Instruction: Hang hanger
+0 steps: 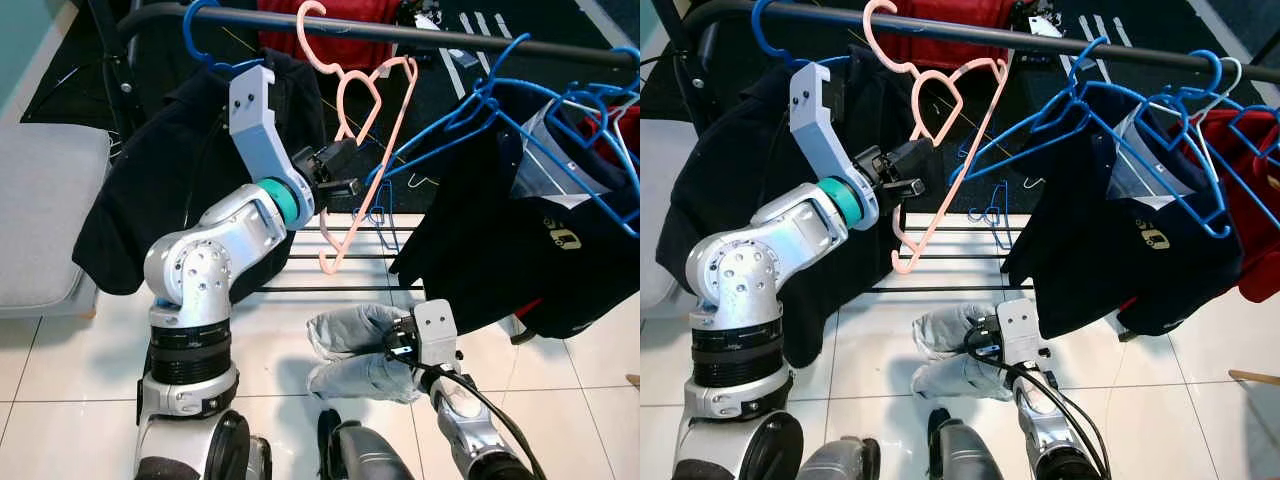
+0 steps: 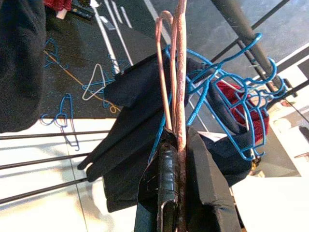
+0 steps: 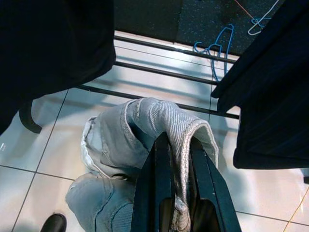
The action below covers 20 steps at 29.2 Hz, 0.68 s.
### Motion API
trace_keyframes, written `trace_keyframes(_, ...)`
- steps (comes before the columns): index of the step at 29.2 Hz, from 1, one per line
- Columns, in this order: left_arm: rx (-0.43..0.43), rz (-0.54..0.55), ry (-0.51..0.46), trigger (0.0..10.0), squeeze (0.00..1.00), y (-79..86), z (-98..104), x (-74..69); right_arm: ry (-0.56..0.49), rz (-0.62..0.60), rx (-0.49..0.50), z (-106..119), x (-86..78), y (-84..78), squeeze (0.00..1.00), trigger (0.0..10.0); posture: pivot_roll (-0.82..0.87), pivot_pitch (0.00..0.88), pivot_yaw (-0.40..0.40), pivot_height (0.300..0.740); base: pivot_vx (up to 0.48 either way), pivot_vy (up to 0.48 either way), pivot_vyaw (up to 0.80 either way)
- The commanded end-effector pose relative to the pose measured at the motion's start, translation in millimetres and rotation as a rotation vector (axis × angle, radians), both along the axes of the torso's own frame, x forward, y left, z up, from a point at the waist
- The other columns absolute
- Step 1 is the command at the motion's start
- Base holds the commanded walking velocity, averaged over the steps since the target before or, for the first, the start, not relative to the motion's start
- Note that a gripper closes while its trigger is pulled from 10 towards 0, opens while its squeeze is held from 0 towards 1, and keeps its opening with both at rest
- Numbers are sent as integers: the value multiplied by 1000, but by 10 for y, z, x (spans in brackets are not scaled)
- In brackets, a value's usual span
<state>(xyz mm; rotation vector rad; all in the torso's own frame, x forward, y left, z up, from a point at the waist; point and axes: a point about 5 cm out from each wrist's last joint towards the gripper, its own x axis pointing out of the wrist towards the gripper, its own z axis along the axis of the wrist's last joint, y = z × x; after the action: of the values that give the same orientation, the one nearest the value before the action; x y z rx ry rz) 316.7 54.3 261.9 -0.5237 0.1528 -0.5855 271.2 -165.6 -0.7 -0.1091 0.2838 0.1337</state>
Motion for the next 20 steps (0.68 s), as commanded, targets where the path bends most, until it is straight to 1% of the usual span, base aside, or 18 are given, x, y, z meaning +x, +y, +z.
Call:
trace_keyframes(1, -142, -72, 57, 10000, 0, -307, -63, -143, 29, 1, -5, -61, -54, 0, 0, 10000, -16, 157, -28, 740, 0, 0, 0)
trace_keyframes(2, -142, -72, 57, 10000, 0, -307, -63, -143, 29, 1, -5, -61, -54, 0, 0, 10000, -16, 157, -28, 740, 0, 0, 0)
trace_keyframes(3, -143, -61, 15, 10000, 0, -309, 11, -144, 29, 0, -4, -61, -54, 2, 0, 10000, -19, 156, -27, 740, 0, 0, 0)
trace_keyframes(5, -143, -61, 15, 10000, 0, -309, 11, -144, 29, 0, -4, -61, -54, 2, 0, 10000, -19, 156, -27, 740, 0, 0, 0)
trace_keyframes(6, -141, -51, -15, 10000, 0, -305, 63, -143, 29, 0, -3, -61, -53, 3, 0, 10000, -19, 156, -26, 740, 0, 0, 0)
trace_keyframes(9, -141, -51, -15, 10000, 0, -305, 63, -143, 29, 0, -3, -61, -53, 3, 0, 10000, -19, 156, -26, 740, 0, 0, 0)
trace_keyframes(10, -86, -23, -80, 10000, 0, -285, 125, -139, 29, -2, -3, -65, -59, -1, 0, 10000, -19, 156, -26, 740, 0, 0, 0)
trace_keyframes(11, -86, -23, -80, 10000, 0, -285, 125, -139, 29, -2, -3, -65, -59, -1, 0, 10000, -19, 156, -26, 740, 0, 0, 0)
trace_keyframes(12, 8, 10, -182, 10000, 0, -281, 206, -156, 32, -3, -4, -71, -66, -6, 0, 10000, -18, 156, -28, 740, 0, 0, 0)
trace_keyframes(14, 8, 10, -182, 10000, 0, -281, 206, -156, 32, -3, -4, -71, -66, -6, 0, 10000, -18, 156, -28, 740, 0, 0, 0)
trace_keyframes(16, 150, 51, -314, 10000, 0, -290, 266, -183, 33, -2, -5, -74, -70, -6, 0, 10000, -20, 156, -27, 740, 0, 0, 0)
trace_keyframes(17, 150, 51, -314, 10000, 0, -290, 266, -183, 33, -2, -5, -74, -70, -6, 0, 10000, -20, 156, -27, 740, 0, 0, 0)
trace_keyframes(18, 216, 79, -368, 10000, 0, -286, 275, -186, 33, -2, -4, -73, -67, -3, 0, 10000, -19, 158, -26, 740, 0, 0, 0)
trace_keyframes(19, 216, 79, -368, 10000, 0, -286, 275, -186, 33, -2, -4, -73, -67, -3, 0, 10000, -19, 158, -26, 740, 0, 0, 0)
trace_keyframes(20, 260, 83, -401, 10000, 0, -293, 269, -194, 33, -1, -4, -72, -65, 0, 0, 10000, -19, 158, -26, 740, 0, 0, 0)
